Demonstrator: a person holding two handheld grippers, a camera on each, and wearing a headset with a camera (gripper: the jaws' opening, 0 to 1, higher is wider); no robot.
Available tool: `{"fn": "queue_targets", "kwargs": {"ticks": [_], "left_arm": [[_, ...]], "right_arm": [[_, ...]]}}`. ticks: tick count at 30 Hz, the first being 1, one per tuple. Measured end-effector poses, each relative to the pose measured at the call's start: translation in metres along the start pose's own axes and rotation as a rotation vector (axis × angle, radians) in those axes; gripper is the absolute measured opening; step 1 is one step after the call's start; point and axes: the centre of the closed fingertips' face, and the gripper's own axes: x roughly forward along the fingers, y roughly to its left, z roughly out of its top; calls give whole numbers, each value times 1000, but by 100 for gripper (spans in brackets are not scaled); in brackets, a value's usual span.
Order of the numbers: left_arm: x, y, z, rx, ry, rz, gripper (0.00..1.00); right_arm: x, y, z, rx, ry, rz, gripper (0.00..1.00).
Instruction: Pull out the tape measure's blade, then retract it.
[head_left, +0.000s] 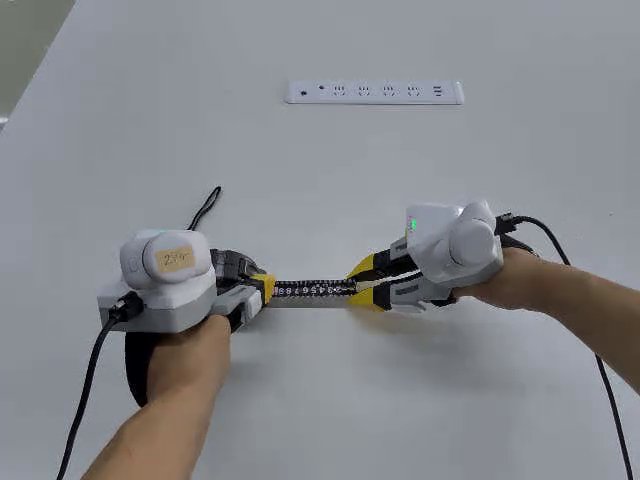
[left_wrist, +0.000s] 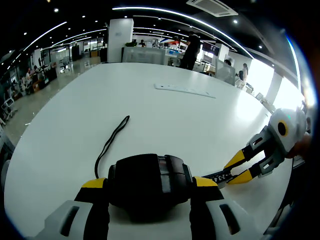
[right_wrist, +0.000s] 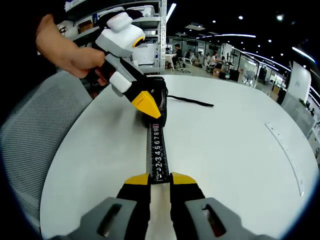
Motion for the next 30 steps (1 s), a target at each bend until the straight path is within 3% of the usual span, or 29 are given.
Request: {"fn": "queue_targets", "kwargs": {"ticks": [30], "left_arm": [[1, 1, 0, 2, 6, -4, 62]], "right_arm": [[35, 2, 26, 1, -24, 8, 13]]}}
